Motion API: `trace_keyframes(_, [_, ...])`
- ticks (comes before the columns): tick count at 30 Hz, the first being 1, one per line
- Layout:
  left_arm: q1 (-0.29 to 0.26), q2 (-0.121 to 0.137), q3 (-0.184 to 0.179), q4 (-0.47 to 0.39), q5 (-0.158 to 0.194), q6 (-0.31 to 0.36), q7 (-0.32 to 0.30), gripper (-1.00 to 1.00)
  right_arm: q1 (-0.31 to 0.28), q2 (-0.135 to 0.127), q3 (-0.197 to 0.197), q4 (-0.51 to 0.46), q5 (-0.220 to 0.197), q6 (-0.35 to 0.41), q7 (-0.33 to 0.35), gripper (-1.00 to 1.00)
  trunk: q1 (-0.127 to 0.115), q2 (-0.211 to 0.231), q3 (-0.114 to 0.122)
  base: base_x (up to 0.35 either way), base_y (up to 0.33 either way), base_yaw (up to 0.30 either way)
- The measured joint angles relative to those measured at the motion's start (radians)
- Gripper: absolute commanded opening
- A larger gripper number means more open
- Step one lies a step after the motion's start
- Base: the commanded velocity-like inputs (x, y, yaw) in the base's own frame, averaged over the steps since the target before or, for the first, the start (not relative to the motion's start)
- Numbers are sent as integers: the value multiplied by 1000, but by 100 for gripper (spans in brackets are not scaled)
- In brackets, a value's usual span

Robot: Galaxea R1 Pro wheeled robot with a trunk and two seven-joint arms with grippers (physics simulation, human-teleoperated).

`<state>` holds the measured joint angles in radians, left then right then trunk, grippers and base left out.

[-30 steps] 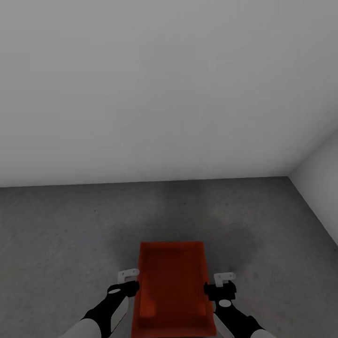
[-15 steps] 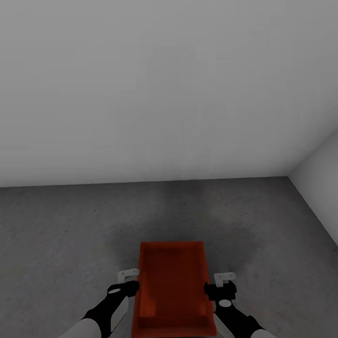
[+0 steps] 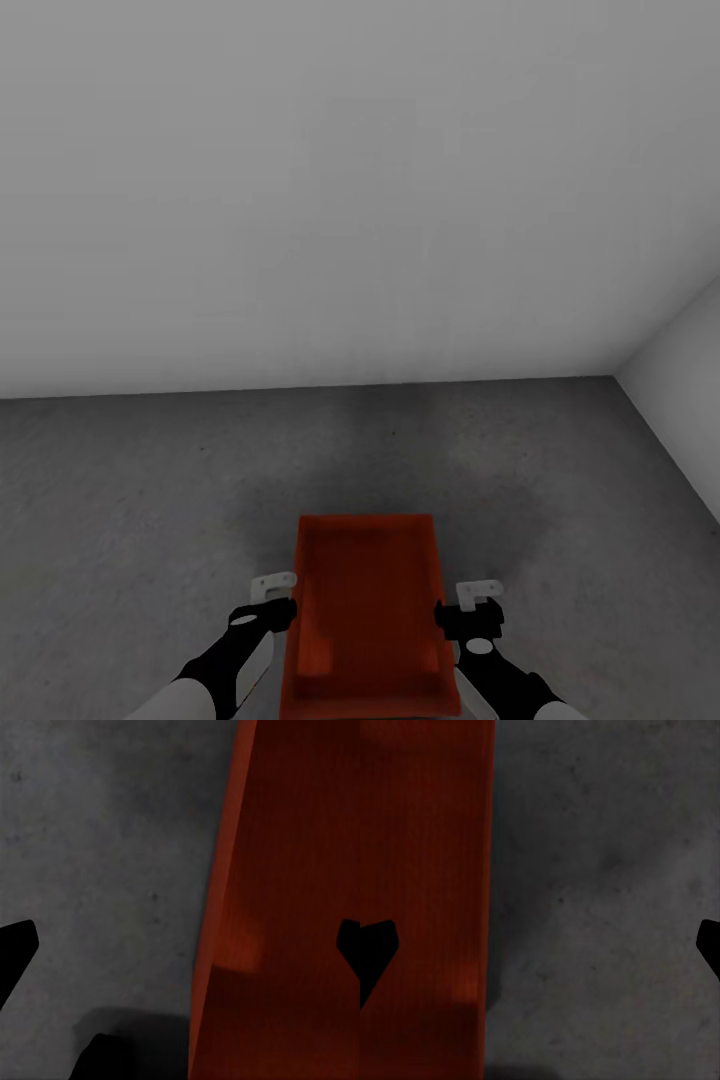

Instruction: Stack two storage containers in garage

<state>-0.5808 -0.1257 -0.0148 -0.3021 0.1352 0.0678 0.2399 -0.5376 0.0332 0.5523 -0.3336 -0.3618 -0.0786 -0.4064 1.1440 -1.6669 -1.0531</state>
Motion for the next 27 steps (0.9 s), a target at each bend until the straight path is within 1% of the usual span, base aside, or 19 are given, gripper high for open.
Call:
trace_keyframes(5, [0,0,0,1,0,1,0,100,0,0,0,0,1,-1,-1,100,0,0,0,-61,0,0])
trace_keyframes(19, [-1,0,0,1,0,2,0,100,0,1,1,0,1,-3,-2,100,1,0,0,-308,0,0])
trace_keyframes(22, [0,0,0,1,0,0,0,100,0,1,1,0,0,-4,-2,100,0,0,0,-129,0,0])
trace_keyframes(27, [0,0,0,1,0,-1,0,100,0,1,0,0,1,-6,-2,100,0,0,0,-27,0,0])
